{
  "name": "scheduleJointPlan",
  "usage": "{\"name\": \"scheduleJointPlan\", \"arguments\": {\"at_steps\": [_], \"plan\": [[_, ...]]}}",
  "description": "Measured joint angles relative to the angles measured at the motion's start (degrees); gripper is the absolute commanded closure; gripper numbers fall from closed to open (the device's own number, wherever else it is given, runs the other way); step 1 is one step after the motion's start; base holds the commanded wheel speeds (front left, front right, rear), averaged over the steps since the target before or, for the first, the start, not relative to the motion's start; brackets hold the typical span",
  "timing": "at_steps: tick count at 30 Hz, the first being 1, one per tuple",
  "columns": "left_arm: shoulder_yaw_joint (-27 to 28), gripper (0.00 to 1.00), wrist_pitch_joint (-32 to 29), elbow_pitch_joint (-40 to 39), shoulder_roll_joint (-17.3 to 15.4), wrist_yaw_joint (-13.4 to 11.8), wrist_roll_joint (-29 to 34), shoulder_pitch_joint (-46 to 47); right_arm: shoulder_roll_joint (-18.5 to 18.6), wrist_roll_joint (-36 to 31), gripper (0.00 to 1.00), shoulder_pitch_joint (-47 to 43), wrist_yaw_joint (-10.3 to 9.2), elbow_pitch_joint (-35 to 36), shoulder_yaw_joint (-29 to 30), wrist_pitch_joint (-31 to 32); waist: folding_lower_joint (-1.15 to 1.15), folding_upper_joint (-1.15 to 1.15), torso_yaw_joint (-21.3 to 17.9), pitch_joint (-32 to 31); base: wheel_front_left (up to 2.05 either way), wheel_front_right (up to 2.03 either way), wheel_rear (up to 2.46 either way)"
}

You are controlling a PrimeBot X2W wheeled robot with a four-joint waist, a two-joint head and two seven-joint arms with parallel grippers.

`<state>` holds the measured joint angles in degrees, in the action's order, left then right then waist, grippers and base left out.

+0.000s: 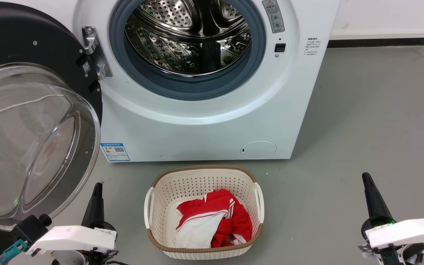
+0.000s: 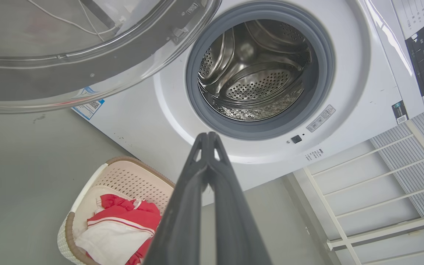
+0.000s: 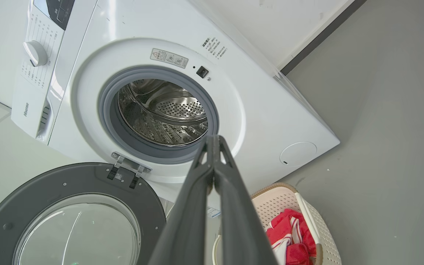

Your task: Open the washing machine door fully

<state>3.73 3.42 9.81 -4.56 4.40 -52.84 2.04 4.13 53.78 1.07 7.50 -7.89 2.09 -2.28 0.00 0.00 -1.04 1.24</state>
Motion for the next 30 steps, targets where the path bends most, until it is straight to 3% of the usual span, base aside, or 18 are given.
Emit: {"name": "scheduleJointPlan", "arguments": {"at_steps": [30], "plan": [[1.3,1.0,-4.8,2.0,0.8,1.5,-18.4,1.8,0.1,18.9,1.0,2.1,-0.01,-2.9,1.0,3.3,0.0,0.0,0.4,-0.4,0.0,0.0,0.0]]}}
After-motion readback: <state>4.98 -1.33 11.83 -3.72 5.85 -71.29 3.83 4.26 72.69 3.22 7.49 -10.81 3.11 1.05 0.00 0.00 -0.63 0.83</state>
